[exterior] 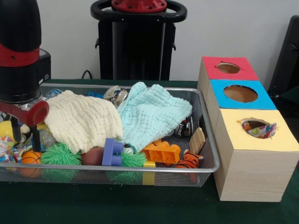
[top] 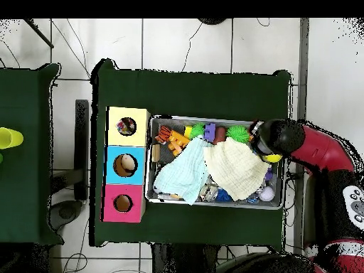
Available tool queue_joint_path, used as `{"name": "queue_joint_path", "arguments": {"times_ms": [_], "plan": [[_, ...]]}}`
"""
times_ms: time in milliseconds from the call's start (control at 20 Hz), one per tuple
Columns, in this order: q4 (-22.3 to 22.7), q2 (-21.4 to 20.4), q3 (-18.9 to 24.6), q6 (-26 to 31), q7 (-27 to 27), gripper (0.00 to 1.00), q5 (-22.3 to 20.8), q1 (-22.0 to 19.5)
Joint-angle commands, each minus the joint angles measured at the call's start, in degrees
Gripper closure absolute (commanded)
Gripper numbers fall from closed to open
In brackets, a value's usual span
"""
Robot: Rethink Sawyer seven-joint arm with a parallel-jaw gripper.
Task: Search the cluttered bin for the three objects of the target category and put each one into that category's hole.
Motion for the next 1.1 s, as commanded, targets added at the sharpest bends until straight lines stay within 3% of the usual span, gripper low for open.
{"name": "queue_joint_path", "arguments": {"times_ms": [50,600,1100], "plan": [[3.93,0.91,4.52,-5.47,-3.56,0.00,-3.32,0.51],[0.68,5.13,3.28,-4.57,-5.59,0.00,-4.35,-0.36],[1.04,5.12,2.71,-3.76,-6.74,0.00,-4.76,-1.09]]}}
